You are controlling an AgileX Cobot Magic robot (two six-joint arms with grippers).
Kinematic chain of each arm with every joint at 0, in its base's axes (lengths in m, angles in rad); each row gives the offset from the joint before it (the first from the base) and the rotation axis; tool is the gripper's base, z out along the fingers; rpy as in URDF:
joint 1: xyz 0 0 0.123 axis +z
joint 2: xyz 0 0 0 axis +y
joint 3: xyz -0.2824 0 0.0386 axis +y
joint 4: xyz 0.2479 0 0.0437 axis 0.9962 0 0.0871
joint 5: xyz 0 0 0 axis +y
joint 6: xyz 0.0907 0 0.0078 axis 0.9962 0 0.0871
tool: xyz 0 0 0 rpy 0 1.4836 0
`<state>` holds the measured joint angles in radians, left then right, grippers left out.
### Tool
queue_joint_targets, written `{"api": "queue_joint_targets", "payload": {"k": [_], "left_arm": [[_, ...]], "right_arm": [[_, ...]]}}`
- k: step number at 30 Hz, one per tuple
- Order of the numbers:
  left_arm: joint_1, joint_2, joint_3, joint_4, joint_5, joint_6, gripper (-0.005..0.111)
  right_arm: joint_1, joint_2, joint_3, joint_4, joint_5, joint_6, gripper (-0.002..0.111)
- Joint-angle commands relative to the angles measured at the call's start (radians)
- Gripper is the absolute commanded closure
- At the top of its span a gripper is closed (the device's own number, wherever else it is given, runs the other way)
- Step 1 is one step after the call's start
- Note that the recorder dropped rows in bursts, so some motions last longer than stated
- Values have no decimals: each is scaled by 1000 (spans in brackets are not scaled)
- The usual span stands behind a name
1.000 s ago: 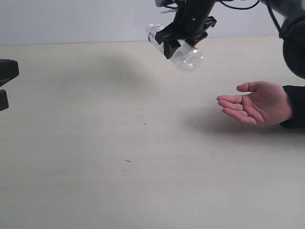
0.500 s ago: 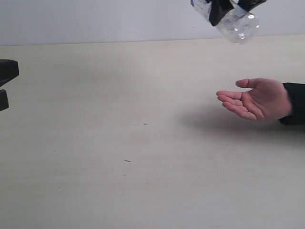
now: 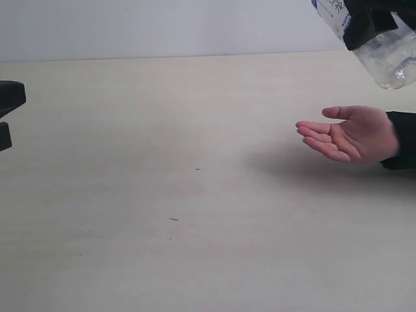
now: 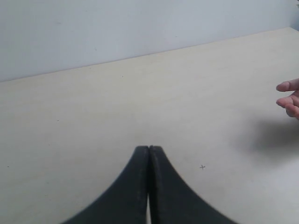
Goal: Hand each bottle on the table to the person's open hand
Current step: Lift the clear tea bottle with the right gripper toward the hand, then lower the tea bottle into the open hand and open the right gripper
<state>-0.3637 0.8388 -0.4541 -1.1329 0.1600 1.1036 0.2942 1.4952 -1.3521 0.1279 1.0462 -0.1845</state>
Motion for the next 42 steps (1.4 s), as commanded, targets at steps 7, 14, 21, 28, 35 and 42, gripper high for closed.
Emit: {"api": "queue_joint_targets", "payload": {"k": [7,14,21,28,35,42], "left_arm": [[-4,-5,4,5,3,-1,107],[-4,-5,4,5,3,-1,107],[-4,-5,4,5,3,-1,107],[-4,-5,4,5,3,-1,107],[-4,-5,4,5,3,-1,107],[-4,-5,4,5,3,-1,107]], "right_arm": [[-5,-156,202,-31,-89,56,108],[-5,-147,290,-29,-198,58,108],[-5,-107,324,-31,-206,86,108],[-5,-4,381,-31,-224,104,108],[-3,99,408,-31,-299,135,107],[-3,113,408,-31,-301,135,50]]}}
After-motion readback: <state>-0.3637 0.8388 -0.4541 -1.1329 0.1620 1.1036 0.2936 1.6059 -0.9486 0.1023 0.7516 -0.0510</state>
